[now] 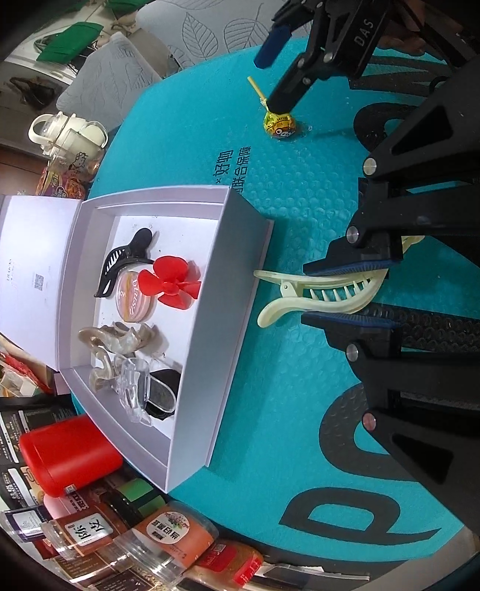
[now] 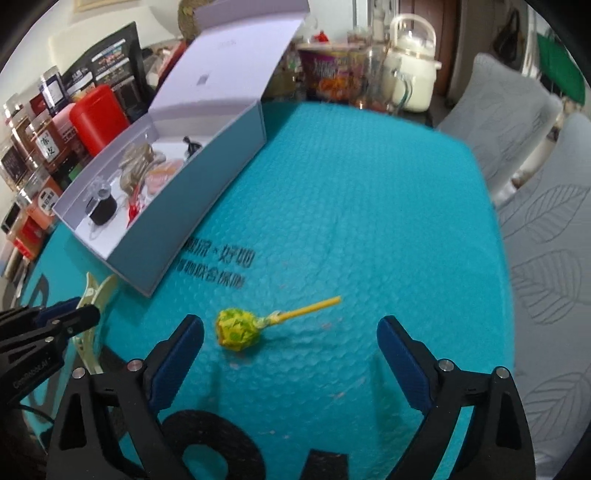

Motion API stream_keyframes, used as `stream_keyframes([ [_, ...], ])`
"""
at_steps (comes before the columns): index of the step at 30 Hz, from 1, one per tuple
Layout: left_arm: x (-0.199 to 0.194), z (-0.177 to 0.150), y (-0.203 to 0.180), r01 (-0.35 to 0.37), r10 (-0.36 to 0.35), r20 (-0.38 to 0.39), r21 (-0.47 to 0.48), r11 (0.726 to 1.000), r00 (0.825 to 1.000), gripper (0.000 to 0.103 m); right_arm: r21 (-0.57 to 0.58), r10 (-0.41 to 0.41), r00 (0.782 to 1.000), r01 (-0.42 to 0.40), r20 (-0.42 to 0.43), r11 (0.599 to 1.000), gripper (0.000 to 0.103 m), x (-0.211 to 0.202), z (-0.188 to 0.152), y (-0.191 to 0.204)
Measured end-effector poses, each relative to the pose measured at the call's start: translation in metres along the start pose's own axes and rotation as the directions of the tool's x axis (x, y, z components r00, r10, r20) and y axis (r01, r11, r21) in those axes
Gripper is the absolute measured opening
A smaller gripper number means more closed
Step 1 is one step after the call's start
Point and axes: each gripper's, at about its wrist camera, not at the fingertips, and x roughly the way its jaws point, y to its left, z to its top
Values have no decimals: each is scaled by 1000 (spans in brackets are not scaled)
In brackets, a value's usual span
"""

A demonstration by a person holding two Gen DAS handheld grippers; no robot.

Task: Organize rigid objects
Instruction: 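Lower right tool onto the yellow-green lollipop while left tool holds comb clip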

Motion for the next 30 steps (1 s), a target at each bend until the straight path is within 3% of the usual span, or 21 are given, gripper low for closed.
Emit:
stream_keyframes([
  [10,5,3,3,-14,14,-17,1,1000,1000,19,-243,-72,994,91,87,966,103,11,-3,30],
  [13,5,4,6,-13,13,-19,-6,1000,1000,19,-235,-52,996,69,79,969,100,17,-3,29],
  [20,5,4,8,-7,6,-19,-11,1000,1000,19,-159,-18,999,23,29,987,75,31,-4,22],
  [24,5,4,10,-2,2,-19,-11,1000,1000,19,-150,-18,999,22,27,988,74,32,-4,20],
  [26,6,4,11,1,-1,-18,-12,1000,1000,19,-154,-33,999,35,20,987,81,31,-4,20],
  [30,5,4,11,2,-2,-18,-12,1000,1000,19,-137,-44,998,49,40,989,81,24,-5,17],
])
